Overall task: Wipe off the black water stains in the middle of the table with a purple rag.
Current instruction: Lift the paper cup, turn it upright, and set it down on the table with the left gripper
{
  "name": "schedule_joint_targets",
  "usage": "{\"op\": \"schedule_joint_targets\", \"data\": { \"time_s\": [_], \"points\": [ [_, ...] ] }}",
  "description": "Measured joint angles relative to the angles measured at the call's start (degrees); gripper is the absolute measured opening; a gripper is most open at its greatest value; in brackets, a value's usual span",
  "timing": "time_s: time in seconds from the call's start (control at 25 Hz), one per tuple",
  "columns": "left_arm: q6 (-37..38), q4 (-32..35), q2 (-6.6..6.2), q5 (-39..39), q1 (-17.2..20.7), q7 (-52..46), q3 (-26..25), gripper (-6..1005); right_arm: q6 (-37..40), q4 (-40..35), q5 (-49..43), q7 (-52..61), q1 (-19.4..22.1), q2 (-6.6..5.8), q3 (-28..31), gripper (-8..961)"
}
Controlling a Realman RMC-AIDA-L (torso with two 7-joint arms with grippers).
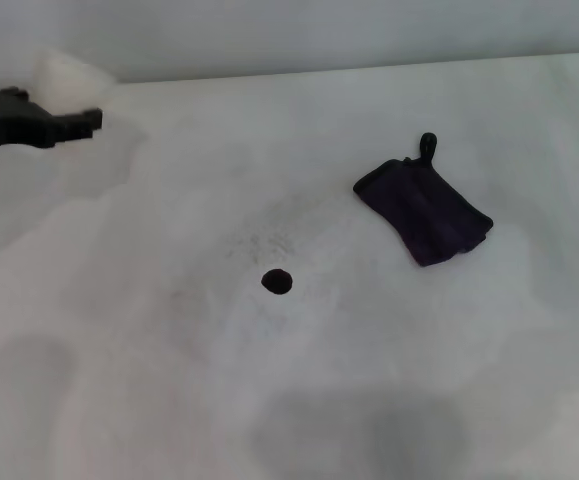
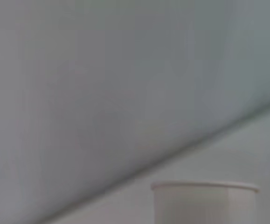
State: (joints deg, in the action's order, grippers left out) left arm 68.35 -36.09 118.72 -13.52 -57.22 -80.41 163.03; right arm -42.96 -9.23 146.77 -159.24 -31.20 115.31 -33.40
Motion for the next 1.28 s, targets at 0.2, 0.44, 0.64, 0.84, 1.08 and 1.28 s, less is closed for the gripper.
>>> {"op": "schedule_joint_targets", "data": {
  "time_s": [0.2,0.44,0.64,0.84,1.08,1.28],
  "points": [
    [-0.26,8.75,-0.06,-19.54,7.27,13.23,0.00,817,-0.05,0.02,0.00,0.07,-0.08,0.00,0.00,871],
    [-0.28,20.35,0.16,-37.12,14.95,29.94,-0.08,818,-0.05,0.04,0.01,0.21,-0.09,0.00,0.00,871],
    [-0.53,29.01,0.27,-47.10,19.51,42.15,-0.08,819,-0.17,0.03,0.00,0.32,-0.16,0.00,0.00,871],
    [-3.75,37.95,0.58,-54.61,22.16,53.54,-0.13,820,-0.21,0.07,0.00,0.34,-0.48,0.01,-0.12,871],
    [-10.30,44.44,0.94,-58.22,23.13,58.11,-0.16,820,-0.30,0.17,0.00,0.39,-0.63,0.09,-1.29,871],
    [-11.44,46.26,1.15,-58.34,24.73,58.18,-0.18,821,-0.23,0.25,0.00,0.42,-0.35,0.09,-1.50,871]
  ]
}}
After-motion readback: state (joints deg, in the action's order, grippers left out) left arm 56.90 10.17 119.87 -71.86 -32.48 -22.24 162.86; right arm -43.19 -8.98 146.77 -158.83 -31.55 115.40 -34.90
